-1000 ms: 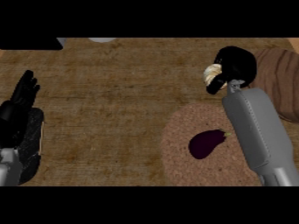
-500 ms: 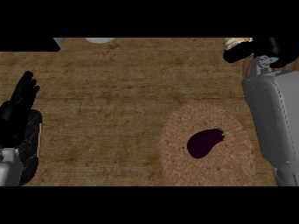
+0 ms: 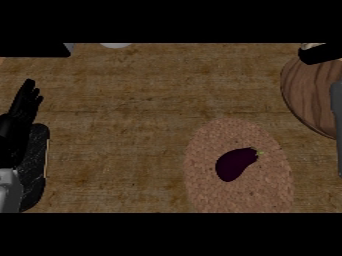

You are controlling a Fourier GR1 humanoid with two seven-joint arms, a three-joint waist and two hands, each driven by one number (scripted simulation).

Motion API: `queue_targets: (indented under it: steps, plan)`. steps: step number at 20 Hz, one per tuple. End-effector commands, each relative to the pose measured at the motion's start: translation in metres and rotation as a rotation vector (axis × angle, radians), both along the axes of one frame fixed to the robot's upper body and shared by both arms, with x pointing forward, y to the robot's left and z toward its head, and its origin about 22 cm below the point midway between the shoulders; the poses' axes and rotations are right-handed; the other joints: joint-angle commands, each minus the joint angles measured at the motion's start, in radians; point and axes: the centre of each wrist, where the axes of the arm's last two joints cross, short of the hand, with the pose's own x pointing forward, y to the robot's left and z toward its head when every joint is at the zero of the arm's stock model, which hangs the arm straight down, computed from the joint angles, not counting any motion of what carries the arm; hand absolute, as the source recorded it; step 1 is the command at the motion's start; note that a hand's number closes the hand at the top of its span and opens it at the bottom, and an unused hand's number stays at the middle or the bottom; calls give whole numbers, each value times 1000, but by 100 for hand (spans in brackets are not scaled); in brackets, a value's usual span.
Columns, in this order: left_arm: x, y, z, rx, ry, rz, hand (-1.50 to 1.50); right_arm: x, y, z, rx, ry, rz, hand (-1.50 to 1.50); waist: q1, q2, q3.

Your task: Pick the cupcake from the placemat and place it in the bowl

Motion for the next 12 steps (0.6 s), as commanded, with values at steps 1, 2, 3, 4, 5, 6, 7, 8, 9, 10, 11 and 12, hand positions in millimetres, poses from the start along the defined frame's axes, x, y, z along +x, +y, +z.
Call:
queue_targets:
  steps: [1,2,3,4,5,6,7,8,9,10,11,12]
  plan:
    - [5,0,3,-5,9,-10,0,8,-54,-4,46,-24,-8,150,4,4,0]
    - [6,19,2,11,11,5,0,11,-52,-26,50,-18,-10,150,5,5,0]
    - [4,4,6,-1,19,-19,0,5,-66,-46,40,-9,-7,150,5,4,1]
    - [12,-15,11,-2,9,-12,0,17,-66,-36,60,-11,-11,150,7,4,1]
    - [3,10,1,-14,1,-8,0,14,-78,-35,61,-38,-17,150,7,4,0]
    - [6,-17,12,7,-12,0,0,9,-75,-62,37,-20,-5,150,5,3,1]
    - [6,-5,7,24,-12,-22,0,15,-95,-56,46,-21,-9,150,11,6,1]
    - [16,-8,-4,11,3,-15,0,23,-98,-42,68,-40,-4,150,11,8,1]
    - [8,-6,5,-3,10,-28,0,32,-88,-45,60,-11,-9,150,16,6,1]
    - [5,-14,0,11,-3,-22,0,20,-101,-74,60,-33,-19,150,13,6,1]
    - [11,-8,-5,-12,8,-8,0,26,-105,-69,51,-28,-13,150,16,8,1]
    - [8,-15,-3,-15,-8,-31,0,21,-119,-76,53,-23,-18,150,19,9,1]
